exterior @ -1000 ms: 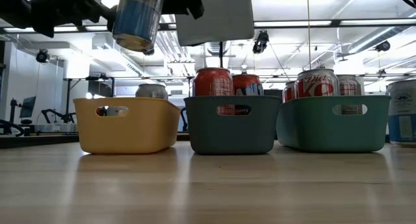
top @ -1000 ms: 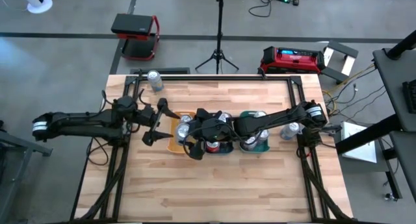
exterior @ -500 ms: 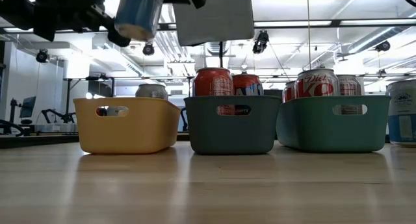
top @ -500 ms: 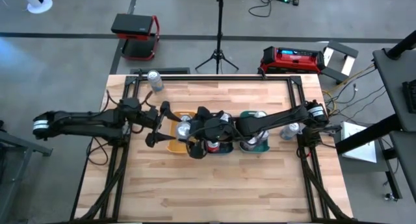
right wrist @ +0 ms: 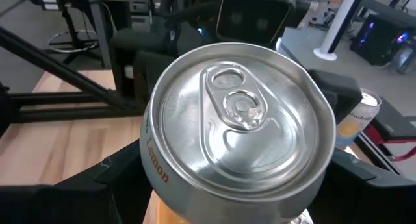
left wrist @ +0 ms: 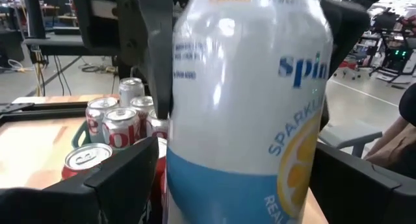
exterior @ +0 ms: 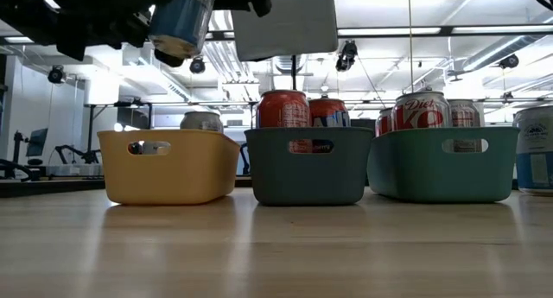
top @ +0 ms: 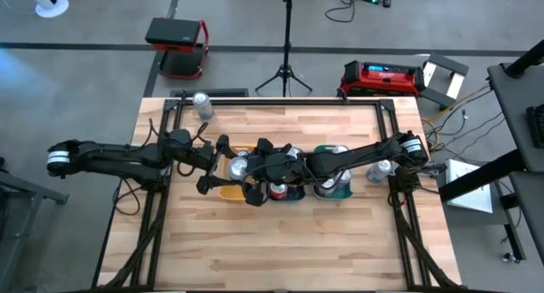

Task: Sort soda cans
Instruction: Put the top right blue-white soda can into the yellow bin

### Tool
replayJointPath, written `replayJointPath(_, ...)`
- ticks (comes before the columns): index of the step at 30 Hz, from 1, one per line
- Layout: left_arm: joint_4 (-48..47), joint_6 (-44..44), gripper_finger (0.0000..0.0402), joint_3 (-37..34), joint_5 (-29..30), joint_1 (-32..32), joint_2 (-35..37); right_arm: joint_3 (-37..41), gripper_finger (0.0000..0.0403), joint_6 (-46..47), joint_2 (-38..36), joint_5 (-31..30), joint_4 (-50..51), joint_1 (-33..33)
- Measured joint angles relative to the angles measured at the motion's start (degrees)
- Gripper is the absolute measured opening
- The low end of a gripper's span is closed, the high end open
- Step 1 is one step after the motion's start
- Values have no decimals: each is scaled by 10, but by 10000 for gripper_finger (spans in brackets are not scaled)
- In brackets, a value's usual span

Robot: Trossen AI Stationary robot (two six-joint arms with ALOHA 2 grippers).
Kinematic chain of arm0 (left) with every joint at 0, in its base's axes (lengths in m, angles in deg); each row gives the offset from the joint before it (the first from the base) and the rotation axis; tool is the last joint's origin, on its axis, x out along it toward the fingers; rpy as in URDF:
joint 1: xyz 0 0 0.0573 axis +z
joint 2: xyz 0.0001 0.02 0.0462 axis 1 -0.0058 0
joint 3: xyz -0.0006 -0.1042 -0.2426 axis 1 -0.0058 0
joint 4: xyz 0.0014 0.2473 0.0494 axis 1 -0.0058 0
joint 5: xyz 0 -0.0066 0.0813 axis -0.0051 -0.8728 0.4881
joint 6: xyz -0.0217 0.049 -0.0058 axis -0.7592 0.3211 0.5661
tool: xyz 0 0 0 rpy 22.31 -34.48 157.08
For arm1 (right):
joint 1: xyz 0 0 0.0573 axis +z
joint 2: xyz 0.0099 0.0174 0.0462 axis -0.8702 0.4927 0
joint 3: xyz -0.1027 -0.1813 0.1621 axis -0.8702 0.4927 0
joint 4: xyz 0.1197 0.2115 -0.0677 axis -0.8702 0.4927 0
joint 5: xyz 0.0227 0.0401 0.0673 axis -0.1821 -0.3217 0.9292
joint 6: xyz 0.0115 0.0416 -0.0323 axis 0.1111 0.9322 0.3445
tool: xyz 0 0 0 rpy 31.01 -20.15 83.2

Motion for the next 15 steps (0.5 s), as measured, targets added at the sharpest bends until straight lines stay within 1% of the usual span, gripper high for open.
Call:
replayJointPath(7,44,-8,339,0,0,0,-27,2,301,13,0,0,-7,-4)
replayJointPath(12,70,-23,332,0,-5,0,-42,3,302,17,0,34,-2,-11)
replayJointPath(15,84,-30,331,0,-3,0,-49,3,301,21,0,38,5,-13)
